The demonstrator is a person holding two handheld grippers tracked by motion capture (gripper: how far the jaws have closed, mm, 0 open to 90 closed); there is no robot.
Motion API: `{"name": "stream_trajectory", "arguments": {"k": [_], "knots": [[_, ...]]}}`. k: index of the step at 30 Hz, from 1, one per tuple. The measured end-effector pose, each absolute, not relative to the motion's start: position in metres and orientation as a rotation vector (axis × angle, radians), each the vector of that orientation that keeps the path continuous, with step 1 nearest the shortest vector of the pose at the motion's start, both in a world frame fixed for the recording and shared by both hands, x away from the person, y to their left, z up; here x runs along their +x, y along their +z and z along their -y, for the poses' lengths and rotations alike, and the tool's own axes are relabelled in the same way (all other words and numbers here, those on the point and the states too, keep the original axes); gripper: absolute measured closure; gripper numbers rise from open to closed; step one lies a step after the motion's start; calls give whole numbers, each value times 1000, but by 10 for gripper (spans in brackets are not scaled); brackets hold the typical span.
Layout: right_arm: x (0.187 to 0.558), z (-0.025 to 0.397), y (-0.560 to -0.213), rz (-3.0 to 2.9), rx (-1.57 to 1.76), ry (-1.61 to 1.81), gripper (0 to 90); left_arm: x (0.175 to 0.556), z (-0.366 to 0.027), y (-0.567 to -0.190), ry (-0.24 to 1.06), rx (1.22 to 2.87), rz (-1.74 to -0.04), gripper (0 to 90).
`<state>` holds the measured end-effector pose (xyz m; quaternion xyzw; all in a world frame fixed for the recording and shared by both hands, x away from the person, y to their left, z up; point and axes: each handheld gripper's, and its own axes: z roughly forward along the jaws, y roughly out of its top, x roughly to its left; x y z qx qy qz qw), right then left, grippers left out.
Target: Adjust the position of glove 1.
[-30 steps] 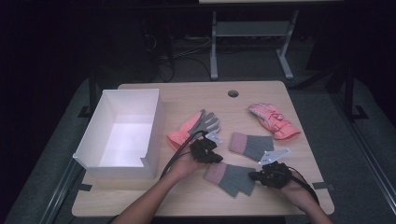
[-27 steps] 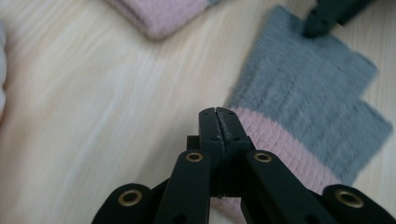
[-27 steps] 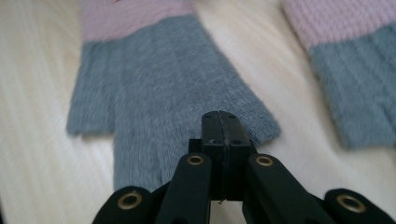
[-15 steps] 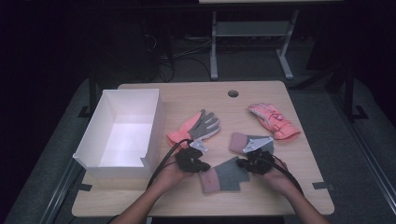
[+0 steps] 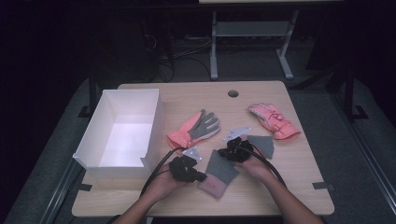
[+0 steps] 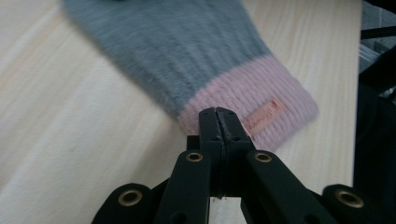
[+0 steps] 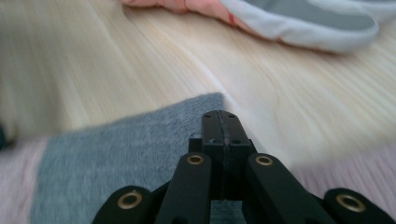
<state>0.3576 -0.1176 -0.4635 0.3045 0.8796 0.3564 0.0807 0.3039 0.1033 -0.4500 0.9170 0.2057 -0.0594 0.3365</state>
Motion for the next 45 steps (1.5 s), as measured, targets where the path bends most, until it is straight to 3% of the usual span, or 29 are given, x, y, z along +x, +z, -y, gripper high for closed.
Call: {"name": "stream_trajectory", "arguments": {"k": [12,18,24,28,29,30,34,45], "knots": [[364,104,-465,-2641,874,1099,900,295,-82,-453,-213,2388,-481,894],[361,108,-459,-2612,881,1135,900,295,-86,-450,-179,2395,-473,857],[359,134,-443,-2547,950,1171,900,297,-102,-445,-123,2370,-527,718],[358,151,-440,-2521,985,1139,900,296,-108,-445,-96,2365,-547,552],[357,158,-439,-2516,998,1127,900,295,-110,-445,-92,2366,-552,552],[356,171,-436,-2493,1030,1105,900,293,-112,-446,-77,2386,-542,456],[357,197,-435,-2447,1073,1048,900,288,-115,-449,-60,2391,-555,351],[344,221,-454,-2516,1108,919,900,288,-117,-451,-50,2375,-572,319]]}}
